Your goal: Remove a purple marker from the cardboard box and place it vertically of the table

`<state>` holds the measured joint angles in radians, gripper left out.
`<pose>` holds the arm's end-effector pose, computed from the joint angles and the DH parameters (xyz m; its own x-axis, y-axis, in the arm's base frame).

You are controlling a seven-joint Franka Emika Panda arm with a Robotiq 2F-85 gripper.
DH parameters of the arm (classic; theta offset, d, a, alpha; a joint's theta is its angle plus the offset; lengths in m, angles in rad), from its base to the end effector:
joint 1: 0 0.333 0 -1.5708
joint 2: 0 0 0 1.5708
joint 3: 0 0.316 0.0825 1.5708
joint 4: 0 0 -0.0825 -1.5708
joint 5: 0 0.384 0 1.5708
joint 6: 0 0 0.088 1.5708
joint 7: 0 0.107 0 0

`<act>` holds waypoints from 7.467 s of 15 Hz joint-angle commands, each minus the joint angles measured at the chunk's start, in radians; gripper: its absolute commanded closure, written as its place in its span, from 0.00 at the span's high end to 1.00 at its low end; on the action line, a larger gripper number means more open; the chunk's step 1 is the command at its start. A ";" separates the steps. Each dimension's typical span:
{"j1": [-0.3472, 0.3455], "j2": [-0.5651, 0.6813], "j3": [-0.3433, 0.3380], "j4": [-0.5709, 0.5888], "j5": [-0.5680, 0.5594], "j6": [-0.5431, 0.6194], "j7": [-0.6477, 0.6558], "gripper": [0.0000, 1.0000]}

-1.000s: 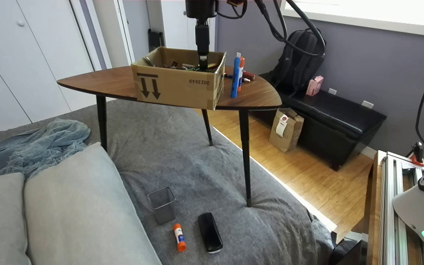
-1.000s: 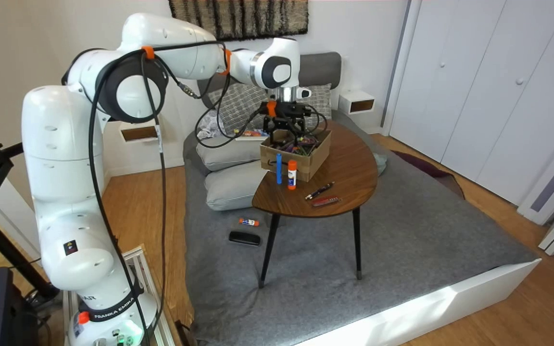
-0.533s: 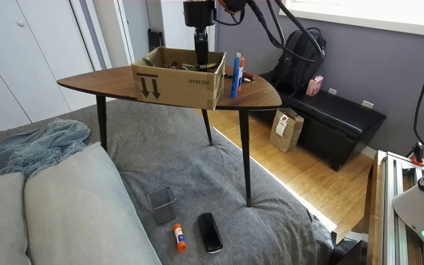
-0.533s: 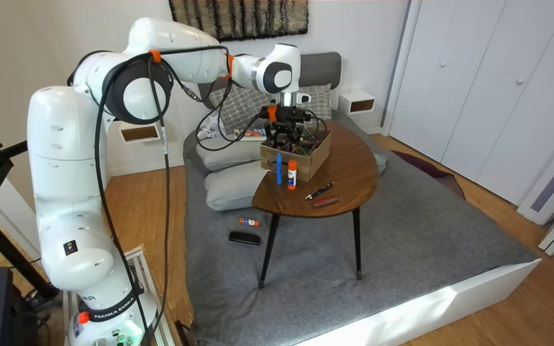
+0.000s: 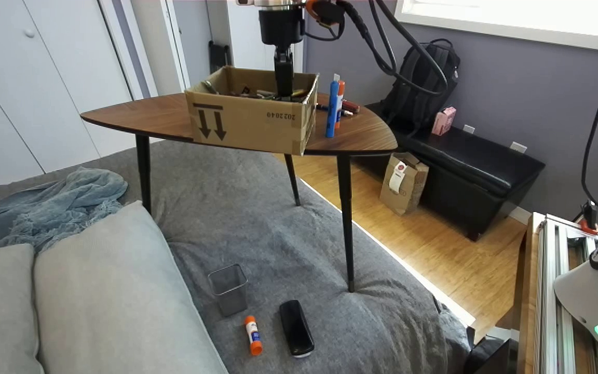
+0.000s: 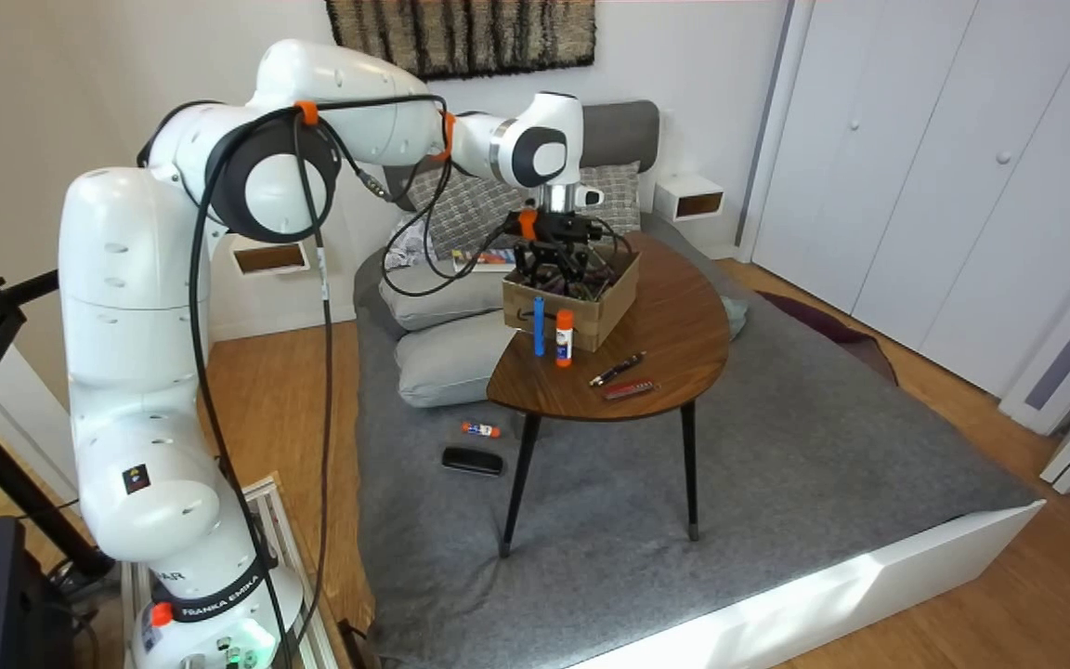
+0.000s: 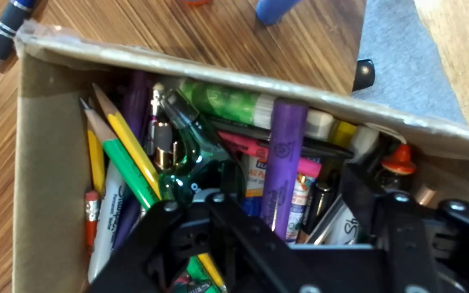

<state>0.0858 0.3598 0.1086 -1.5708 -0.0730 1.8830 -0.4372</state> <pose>0.6498 0.1139 0.4319 0.7953 0.6038 -0.0540 0.6050 -0.7962 0.0081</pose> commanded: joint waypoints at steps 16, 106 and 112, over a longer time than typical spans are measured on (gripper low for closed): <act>0.018 0.038 -0.005 0.011 -0.054 0.124 0.129 0.46; -0.943 -1.154 0.679 -1.098 -1.433 1.135 2.228 0.05; -0.909 -1.220 0.711 -1.147 -1.603 1.061 2.606 0.05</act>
<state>-0.8347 -0.7910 0.7946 -2.6682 -1.5884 2.9793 1.9726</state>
